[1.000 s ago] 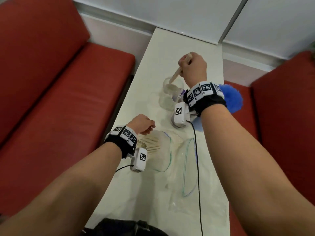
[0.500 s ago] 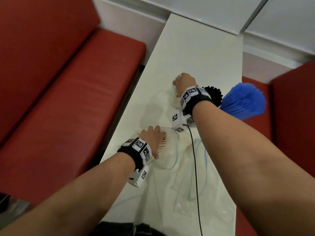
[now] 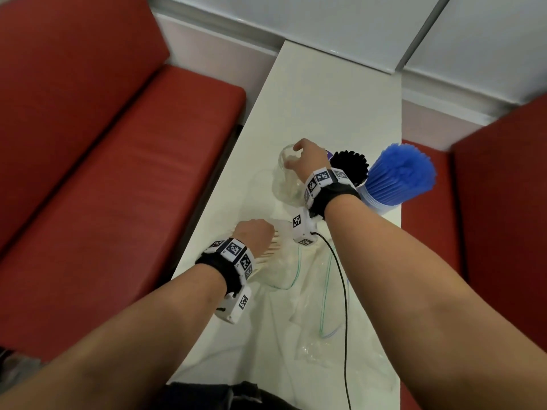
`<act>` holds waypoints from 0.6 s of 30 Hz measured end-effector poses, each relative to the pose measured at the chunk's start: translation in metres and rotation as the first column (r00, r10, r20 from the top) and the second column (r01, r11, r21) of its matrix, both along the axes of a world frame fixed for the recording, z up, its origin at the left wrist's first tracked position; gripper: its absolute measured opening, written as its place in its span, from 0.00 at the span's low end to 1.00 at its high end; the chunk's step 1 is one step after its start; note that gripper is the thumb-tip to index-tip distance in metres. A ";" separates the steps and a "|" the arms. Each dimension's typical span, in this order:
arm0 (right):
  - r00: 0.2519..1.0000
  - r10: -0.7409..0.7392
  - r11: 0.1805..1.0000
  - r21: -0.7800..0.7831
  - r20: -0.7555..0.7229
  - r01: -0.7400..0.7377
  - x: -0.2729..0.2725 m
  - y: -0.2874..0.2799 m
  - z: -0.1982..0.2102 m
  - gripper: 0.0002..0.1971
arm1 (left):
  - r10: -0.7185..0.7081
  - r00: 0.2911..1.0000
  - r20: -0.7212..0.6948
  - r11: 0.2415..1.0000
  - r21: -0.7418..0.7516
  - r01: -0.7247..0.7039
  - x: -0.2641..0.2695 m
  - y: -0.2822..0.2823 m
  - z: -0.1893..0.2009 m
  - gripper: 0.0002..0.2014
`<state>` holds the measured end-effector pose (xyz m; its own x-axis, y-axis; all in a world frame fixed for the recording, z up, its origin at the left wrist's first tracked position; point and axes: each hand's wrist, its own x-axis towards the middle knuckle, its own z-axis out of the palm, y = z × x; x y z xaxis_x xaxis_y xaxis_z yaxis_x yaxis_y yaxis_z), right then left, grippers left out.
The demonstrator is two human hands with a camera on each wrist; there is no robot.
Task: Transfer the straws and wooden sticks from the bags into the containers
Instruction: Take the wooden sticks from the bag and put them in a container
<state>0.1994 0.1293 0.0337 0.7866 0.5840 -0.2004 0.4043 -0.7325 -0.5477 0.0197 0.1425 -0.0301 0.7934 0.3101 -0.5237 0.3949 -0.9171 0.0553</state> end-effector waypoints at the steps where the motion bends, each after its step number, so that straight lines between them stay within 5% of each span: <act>1: 0.998 0.004 1.000 0.031 0.064 -0.006 -0.005 -0.004 0.006 0.20 | -0.004 1.000 -0.008 1.000 0.021 0.004 -0.001 -0.001 0.005 0.12; 4: 0.974 -0.038 0.979 0.205 0.224 -0.009 -0.030 -0.019 0.020 0.18 | 0.009 1.000 -0.016 1.000 0.021 -0.009 -0.004 -0.001 0.022 0.12; 6: 0.986 0.007 0.963 0.264 0.166 -0.051 -0.049 -0.032 0.020 0.20 | 0.023 0.999 -0.025 1.000 -0.011 -0.023 -0.006 0.001 0.037 0.13; 10: 0.917 0.365 0.925 -0.049 -0.163 -0.377 -0.088 -0.062 0.000 0.30 | 0.027 0.998 -0.052 0.999 -0.023 -0.028 -0.006 0.008 0.075 0.12; 12: 0.870 0.421 0.870 -0.157 -0.257 -0.468 -0.108 -0.073 -0.010 0.35 | 0.024 0.998 -0.049 1.000 -0.013 -0.025 -0.004 0.008 0.092 0.10; 13: 0.872 0.418 0.874 -0.148 -0.257 -0.462 -0.116 -0.076 -0.016 0.31 | 0.012 0.999 -0.044 1.000 0.002 -0.012 -0.003 0.007 0.100 0.09; 15: 0.906 0.361 0.921 -0.068 -0.219 -0.383 -0.129 -0.078 -0.019 0.08 | -0.029 0.997 -0.077 0.999 0.031 0.032 -0.002 0.005 0.111 0.12; 18: 0.921 0.250 0.968 0.104 -0.299 -0.229 -0.132 -0.075 -0.014 0.12 | -0.056 0.997 0.059 0.998 -0.013 0.057 -0.005 0.009 0.134 0.13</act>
